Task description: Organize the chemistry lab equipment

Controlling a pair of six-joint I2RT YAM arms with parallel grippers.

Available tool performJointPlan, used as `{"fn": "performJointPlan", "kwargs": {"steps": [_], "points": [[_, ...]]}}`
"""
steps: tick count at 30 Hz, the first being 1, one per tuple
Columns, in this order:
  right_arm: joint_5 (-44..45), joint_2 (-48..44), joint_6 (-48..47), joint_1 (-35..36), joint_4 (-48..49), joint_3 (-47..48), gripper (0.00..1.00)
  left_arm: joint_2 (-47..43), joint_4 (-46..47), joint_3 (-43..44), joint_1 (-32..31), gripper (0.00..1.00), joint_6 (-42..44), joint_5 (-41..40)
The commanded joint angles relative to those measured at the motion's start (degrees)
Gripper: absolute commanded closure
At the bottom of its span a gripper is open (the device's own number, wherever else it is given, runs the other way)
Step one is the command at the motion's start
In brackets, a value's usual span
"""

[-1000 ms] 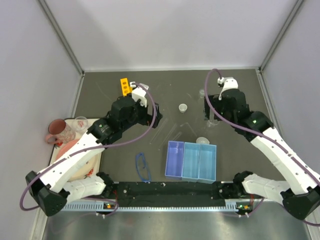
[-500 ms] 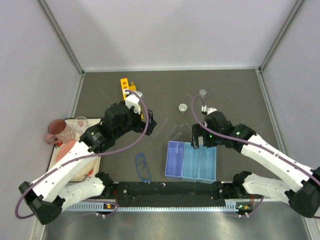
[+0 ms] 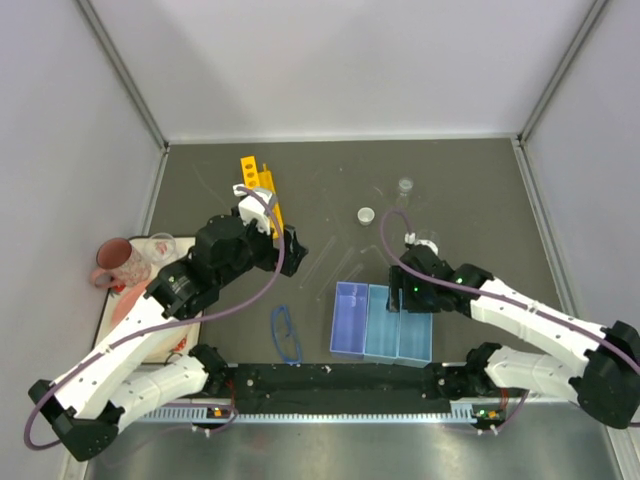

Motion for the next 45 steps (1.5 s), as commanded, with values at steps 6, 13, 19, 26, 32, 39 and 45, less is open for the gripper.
{"fn": "performJointPlan", "kwargs": {"steps": [6, 13, 19, 26, 32, 39, 45], "points": [[0.92, 8.05, 4.18, 3.70, 8.67, -0.95, 0.58, -1.02, 0.23, -0.83, 0.13, 0.01, -0.18, 0.69], [2.59, 13.06, 5.15, 6.86, 8.67, 0.90, 0.88, -2.17, -0.03, -1.27, 0.13, 0.01, 0.35, 0.34], [4.61, 14.39, 5.85, 8.09, 7.36, 1.87, 1.00, -2.61, -0.47, -1.27, 0.13, 0.01, 0.87, 0.08], [8.13, 12.20, 4.89, 11.43, -2.56, 12.66, 1.00, -3.04, -0.65, -0.92, 0.13, 0.01, 0.96, 0.60], [11.20, 7.97, 2.08, 11.52, -13.53, 28.74, 1.00, -3.14, -0.65, -0.92, 0.13, 0.01, 1.14, 0.78], [14.38, 9.73, -4.33, -0.83, -19.80, 44.92, 1.00, -3.05, -0.39, -1.01, 0.13, 0.01, 0.61, 1.75], [11.21, 12.71, -6.97, -17.19, -18.67, 52.13, 1.00, -2.78, -0.30, -1.27, 0.13, 0.01, 0.88, 2.10]]}}
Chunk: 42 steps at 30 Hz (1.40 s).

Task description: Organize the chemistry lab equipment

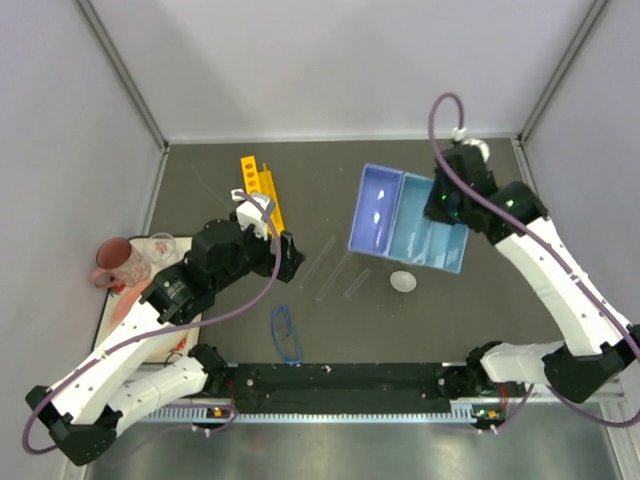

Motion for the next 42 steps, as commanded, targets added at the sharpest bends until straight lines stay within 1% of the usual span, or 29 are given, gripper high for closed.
{"fn": "performJointPlan", "kwargs": {"steps": [1, 3, 4, 6, 7, 8, 11, 12, 14, 15, 21, 32, 39, 42], "points": [[-1.42, 2.46, -2.69, -11.54, 0.64, 6.55, 1.00, -0.40, 1.67, -0.18, 0.13, 0.01, 0.50, 0.81], [-3.44, 4.31, -2.17, -15.78, 1.52, 9.08, 1.00, -0.31, 1.84, -0.27, 0.13, 0.01, 0.42, 1.16], [-3.80, 5.19, -1.82, -19.80, 2.13, 10.06, 1.00, -0.05, 1.93, -0.44, 0.13, 0.01, 0.42, 1.34], [-6.34, 8.44, 0.02, -23.69, 2.84, 12.60, 1.00, 0.13, 1.93, -0.45, 0.13, 0.01, 0.33, 1.78], [-7.48, 9.41, 0.90, -27.71, 3.88, 13.23, 1.00, 0.21, 1.93, -0.53, 0.13, 0.01, 0.33, 1.95], [-9.93, 11.51, 1.87, -29.49, 4.42, 13.67, 1.00, 0.21, 2.02, -0.53, 0.13, 0.01, 0.33, 2.04], [-12.41, 14.42, 6.09, -35.11, 6.96, 15.34, 1.00, 0.04, 2.02, -0.71, 0.13, 0.01, 0.15, 2.04], [-12.59, 16.69, 7.49, -35.48, 7.58, 16.39, 1.00, 0.04, 2.02, -0.71, 0.13, 0.01, -0.02, 3.96], [-13.38, 19.51, 8.12, -37.58, 8.20, 18.32, 1.00, 0.13, 2.11, -0.80, 0.13, 0.01, -0.11, 4.41], [-13.73, 22.66, 8.64, -38.55, 8.29, 20.59, 1.00, 0.04, 2.11, -0.88, 0.13, 0.01, -0.29, 4.85], [-13.02, 32.08, 8.47, -40.40, 8.99, 28.16, 1.00, -1.10, 1.93, -1.94, 0.13, 0.01, -0.55, 5.73], [-13.29, 51.23, 8.47, -42.86, 9.34, 38.63, 1.00, -2.86, 0.88, -2.29, 0.13, 0.01, -0.38, 7.49], [-12.42, 59.33, 7.15, -43.31, 9.43, 43.11, 1.00, -4.97, 0.35, -3.70, 0.13, 0.01, -0.46, 7.84], [-11.80, 61.44, 6.27, -43.39, 9.43, 44.78, 1.00, -5.67, -0.09, -4.05, 0.13, 0.01, -0.38, 7.67]]}}
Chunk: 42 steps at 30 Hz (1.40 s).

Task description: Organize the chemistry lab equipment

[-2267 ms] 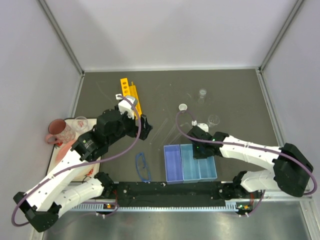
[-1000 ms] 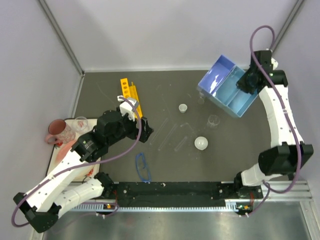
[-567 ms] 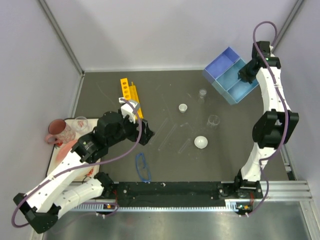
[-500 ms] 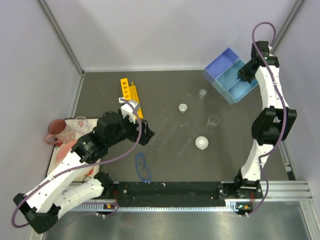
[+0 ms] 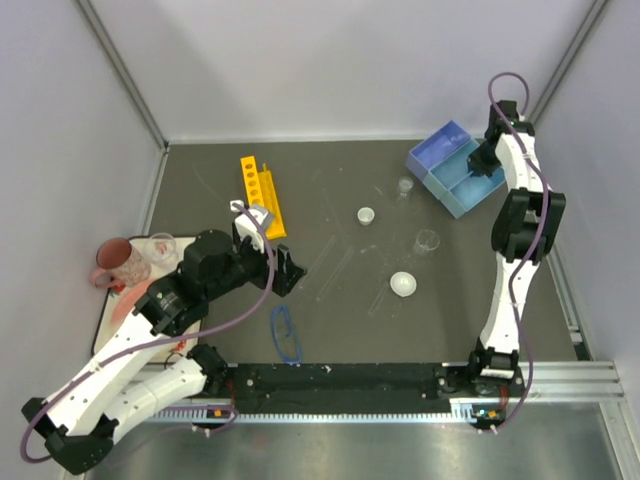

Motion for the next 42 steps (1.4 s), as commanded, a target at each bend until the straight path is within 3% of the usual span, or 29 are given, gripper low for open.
{"fn": "performJointPlan", "kwargs": {"steps": [1, 10, 14, 15, 17, 20, 27, 33, 37, 42], "points": [[0.81, 1.91, -0.76, -0.64, 2.87, 6.23, 1.00, -1.26, 0.09, -0.92, 0.08, 0.01, -0.03, 0.45], [1.96, 7.45, -2.17, -1.70, 2.87, 8.07, 0.97, -1.70, -1.23, 0.22, 0.08, 0.01, 0.85, -0.16], [2.31, 8.95, -2.87, -2.14, 2.87, 9.56, 0.70, -1.17, -1.58, 0.31, 0.08, 0.01, 1.12, -0.60], [2.31, 9.21, -2.96, -2.22, 2.96, 9.83, 0.59, -1.17, -1.67, 0.31, 0.17, 0.01, 1.12, -0.60], [1.70, 9.82, -3.31, -2.57, 2.96, 10.88, 0.49, -1.08, -1.67, 0.39, 0.08, 0.01, 1.12, -0.60], [0.38, 10.09, -3.84, -2.84, 3.22, 12.38, 0.42, -0.82, -1.67, 0.66, 0.08, 0.01, 1.20, -0.69], [-1.64, 3.77, -5.33, -2.75, 4.72, 13.09, 0.39, 0.50, -2.55, 2.76, 0.08, 0.01, 2.17, -3.75], [-3.75, -7.82, -9.64, -1.96, 4.63, 10.72, 0.37, 4.45, -3.34, 6.98, 0.08, 0.02, -0.02, -8.85], [-5.87, -16.08, -12.89, 0.49, 4.72, 5.45, 0.36, 7.96, -4.13, 10.14, 0.08, 0.02, -2.74, -15.00], [-1.22, -30.47, -18.96, 7.43, 4.72, -3.42, 0.36, 17.80, -8.96, 17.87, 1.04, 0.02, -10.21, -27.92]]}}
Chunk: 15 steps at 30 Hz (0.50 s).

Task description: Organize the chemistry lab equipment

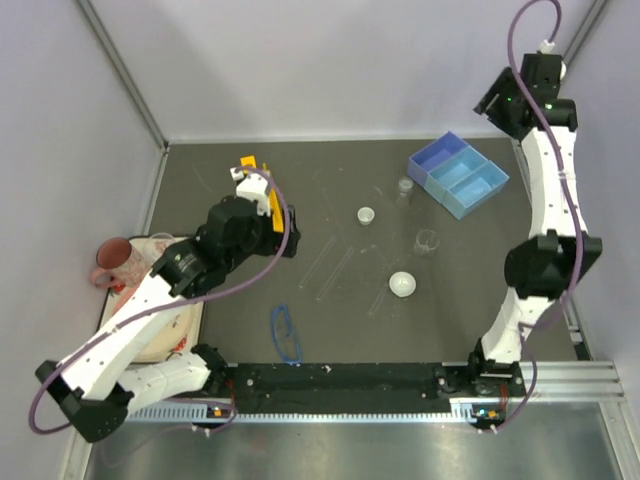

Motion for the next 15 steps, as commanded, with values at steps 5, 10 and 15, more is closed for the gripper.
{"fn": "performJointPlan", "kwargs": {"steps": [5, 10, 15], "points": [[4.11, -25.86, -5.83, 20.22, 3.56, -22.14, 0.36, 17.18, -2.81, 11.35, 5.80, 0.04, -11.22, -16.00], [9.37, -41.87, -2.76, 33.43, 6.65, -41.02, 0.36, 26.08, -2.37, 13.73, 13.36, 0.06, -15.87, -14.42], [9.92, -51.89, 0.50, 42.91, 6.30, -50.55, 0.36, 33.29, 0.63, 16.00, 18.55, 0.06, -14.74, -18.20]]}}
